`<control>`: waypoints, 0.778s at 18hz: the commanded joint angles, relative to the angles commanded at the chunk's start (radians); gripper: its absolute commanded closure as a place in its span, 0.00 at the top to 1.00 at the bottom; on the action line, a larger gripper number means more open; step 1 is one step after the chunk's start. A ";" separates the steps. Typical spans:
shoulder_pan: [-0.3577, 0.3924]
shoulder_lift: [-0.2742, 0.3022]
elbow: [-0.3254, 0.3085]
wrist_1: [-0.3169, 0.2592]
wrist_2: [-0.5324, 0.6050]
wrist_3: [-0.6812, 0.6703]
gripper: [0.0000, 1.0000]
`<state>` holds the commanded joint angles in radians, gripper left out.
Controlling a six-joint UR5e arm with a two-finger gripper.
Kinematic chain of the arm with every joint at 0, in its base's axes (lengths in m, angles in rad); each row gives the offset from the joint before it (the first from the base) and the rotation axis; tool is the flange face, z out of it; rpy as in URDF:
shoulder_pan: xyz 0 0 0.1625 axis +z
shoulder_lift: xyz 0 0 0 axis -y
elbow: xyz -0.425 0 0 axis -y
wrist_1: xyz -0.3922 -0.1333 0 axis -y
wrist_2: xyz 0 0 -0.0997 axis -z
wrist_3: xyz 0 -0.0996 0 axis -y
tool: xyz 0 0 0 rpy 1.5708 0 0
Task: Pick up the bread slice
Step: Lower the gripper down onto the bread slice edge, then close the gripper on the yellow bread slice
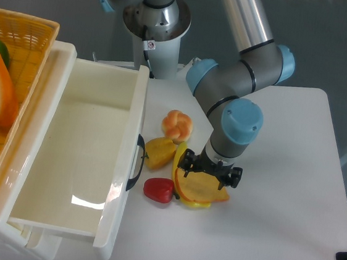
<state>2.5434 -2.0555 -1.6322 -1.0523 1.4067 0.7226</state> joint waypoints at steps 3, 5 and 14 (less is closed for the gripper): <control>-0.026 -0.005 -0.002 -0.002 0.003 -0.044 1.00; -0.037 -0.011 -0.012 0.000 0.006 -0.049 1.00; -0.037 -0.008 -0.025 0.000 0.009 -0.037 1.00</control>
<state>2.5065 -2.0632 -1.6567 -1.0523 1.4159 0.6857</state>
